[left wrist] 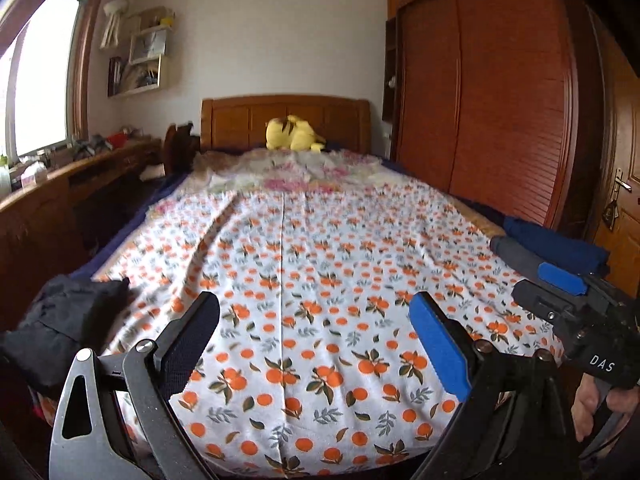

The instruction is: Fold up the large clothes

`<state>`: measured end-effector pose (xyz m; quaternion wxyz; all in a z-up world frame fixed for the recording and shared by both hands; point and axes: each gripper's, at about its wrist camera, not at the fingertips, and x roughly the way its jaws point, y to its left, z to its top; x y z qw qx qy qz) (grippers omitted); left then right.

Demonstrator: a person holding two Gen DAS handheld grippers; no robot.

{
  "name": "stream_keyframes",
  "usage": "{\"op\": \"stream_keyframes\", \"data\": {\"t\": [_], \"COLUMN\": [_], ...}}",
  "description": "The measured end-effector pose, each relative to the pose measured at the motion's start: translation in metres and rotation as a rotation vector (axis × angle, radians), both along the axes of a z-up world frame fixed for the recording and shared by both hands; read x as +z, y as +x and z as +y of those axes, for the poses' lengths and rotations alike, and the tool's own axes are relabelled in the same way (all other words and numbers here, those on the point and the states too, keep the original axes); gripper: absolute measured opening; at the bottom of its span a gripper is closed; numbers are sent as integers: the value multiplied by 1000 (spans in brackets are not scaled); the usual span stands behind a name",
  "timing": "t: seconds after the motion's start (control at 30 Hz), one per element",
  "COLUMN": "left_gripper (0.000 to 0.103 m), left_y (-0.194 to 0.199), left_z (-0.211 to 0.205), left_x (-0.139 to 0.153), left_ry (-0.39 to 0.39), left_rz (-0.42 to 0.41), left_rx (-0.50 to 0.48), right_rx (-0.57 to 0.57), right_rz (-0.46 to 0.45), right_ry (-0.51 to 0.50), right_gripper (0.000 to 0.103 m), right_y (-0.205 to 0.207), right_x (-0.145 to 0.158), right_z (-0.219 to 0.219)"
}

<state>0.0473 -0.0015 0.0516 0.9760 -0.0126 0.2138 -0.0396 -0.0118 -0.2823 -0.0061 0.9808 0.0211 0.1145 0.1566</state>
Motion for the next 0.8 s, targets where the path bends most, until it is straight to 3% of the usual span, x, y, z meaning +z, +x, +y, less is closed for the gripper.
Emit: {"op": "stream_keyframes", "data": {"t": [0.23,0.8], "left_gripper": [96,96], "left_y": [-17,-21], "left_z": [-1,1], "left_x": [12,6], "left_ry": [-5,-7], "left_rz": [-49,-46], "left_rx": [-2,12], "right_rx": [-29,-47], "right_rz": [-32,-45], "right_ry": [17,49], "right_gripper": [72,72], "right_y": [-13,-20], "right_x": [-3,-5], "right_z": [-4,-5]}}
